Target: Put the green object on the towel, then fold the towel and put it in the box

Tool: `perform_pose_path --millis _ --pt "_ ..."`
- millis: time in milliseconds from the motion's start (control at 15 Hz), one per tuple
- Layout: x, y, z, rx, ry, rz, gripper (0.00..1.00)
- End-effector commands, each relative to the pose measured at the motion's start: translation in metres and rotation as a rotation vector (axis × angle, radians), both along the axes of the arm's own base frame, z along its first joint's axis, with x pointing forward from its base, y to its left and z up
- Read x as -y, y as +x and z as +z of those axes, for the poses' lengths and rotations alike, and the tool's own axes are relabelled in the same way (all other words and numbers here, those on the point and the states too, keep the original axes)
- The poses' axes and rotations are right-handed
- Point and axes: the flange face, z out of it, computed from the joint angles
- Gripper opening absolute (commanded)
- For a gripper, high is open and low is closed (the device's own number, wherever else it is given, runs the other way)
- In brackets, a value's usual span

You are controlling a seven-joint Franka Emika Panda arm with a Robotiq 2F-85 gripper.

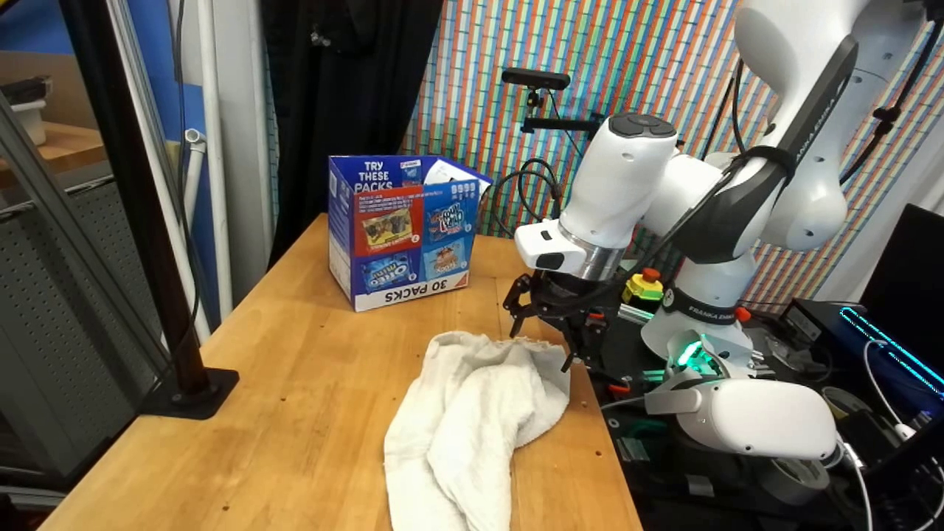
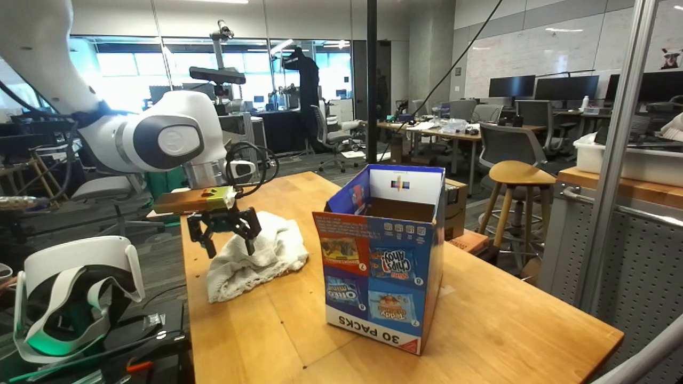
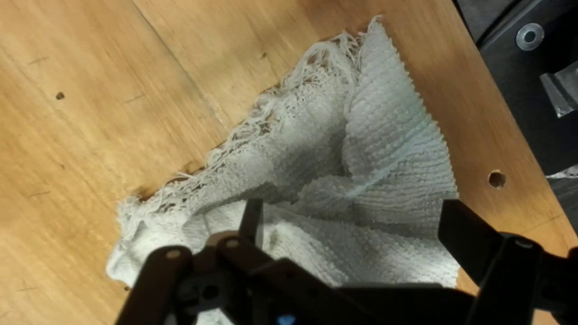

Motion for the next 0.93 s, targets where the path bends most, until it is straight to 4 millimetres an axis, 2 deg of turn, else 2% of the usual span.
perform_pose_path --millis 0,333,400,467,600,867 --pt "0.009 0.0 -0.015 0.001 -0.08 -0.009 1.0" --pt "0.023 -0.004 -0.037 -0.054 -0.162 -0.017 1.0" --pt "0.024 -0.006 -0.043 -0.08 -0.163 -0.009 0.93" --pt "0.026 -0.007 -0.048 -0.1 -0.164 -0.007 0.73" --pt "0.028 -0.008 -0.058 -0.137 -0.157 0.001 0.69" --pt "0.032 -0.006 -0.06 -0.164 -0.146 -0.022 0.38"
